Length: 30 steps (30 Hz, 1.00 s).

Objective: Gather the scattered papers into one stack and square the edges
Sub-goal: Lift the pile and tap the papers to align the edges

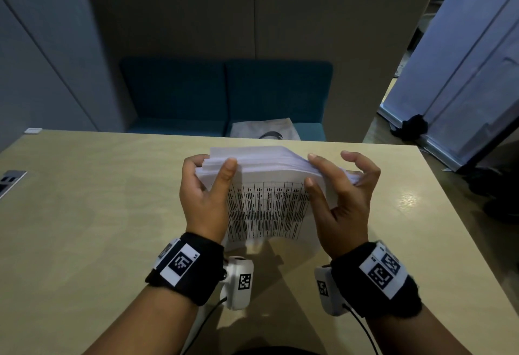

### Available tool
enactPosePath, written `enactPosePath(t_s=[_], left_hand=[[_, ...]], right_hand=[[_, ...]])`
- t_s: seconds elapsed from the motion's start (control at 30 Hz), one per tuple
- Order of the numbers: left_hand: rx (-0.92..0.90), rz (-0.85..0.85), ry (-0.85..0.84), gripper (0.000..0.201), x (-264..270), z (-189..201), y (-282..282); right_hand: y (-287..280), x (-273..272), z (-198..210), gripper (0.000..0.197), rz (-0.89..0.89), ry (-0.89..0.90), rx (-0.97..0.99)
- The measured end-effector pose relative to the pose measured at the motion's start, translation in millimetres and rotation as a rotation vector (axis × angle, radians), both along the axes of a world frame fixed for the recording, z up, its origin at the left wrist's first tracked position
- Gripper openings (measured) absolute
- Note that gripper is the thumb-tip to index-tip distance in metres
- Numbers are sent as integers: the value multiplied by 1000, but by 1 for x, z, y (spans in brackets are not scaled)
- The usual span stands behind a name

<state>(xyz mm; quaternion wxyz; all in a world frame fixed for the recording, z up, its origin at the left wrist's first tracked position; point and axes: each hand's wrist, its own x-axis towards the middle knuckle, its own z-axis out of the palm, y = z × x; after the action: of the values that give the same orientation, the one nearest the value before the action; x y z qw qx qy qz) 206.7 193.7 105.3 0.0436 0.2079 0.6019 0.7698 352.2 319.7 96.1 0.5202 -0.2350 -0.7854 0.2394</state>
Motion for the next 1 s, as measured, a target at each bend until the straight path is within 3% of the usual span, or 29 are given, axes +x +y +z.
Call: enactPosePath(t_s=[0.13,0.27,0.5,0.63,0.7,0.8,0.87,1.0], left_hand=[[-54,68,-13,72,-5,6,4],[-64,86,-92,83,-7,16,8],[-70,78,-96,34,-12,16,11],[-91,91,-73,18,-15,13,10],[-83,77,-34,21,-15,10,9],[-96,65,57,31,-12,8,4],[-98,42,38,40,-11,4,1],[-100,-19,-44,47,-7,1,1]], right_hand=[[0,3,2,34,47,-46,77],[1,4,1,34,82,-23,125],[0,6,-6,47,63,46,76],[-4,1,-16,56,-2,46,-31],[-7,-1,-19,60,0,52,-29],[-6,-1,-21,50,8,39,21],[-3,-3,-19,39,-6,13,-40],[-1,-5,-15,43,38,23,-132]])
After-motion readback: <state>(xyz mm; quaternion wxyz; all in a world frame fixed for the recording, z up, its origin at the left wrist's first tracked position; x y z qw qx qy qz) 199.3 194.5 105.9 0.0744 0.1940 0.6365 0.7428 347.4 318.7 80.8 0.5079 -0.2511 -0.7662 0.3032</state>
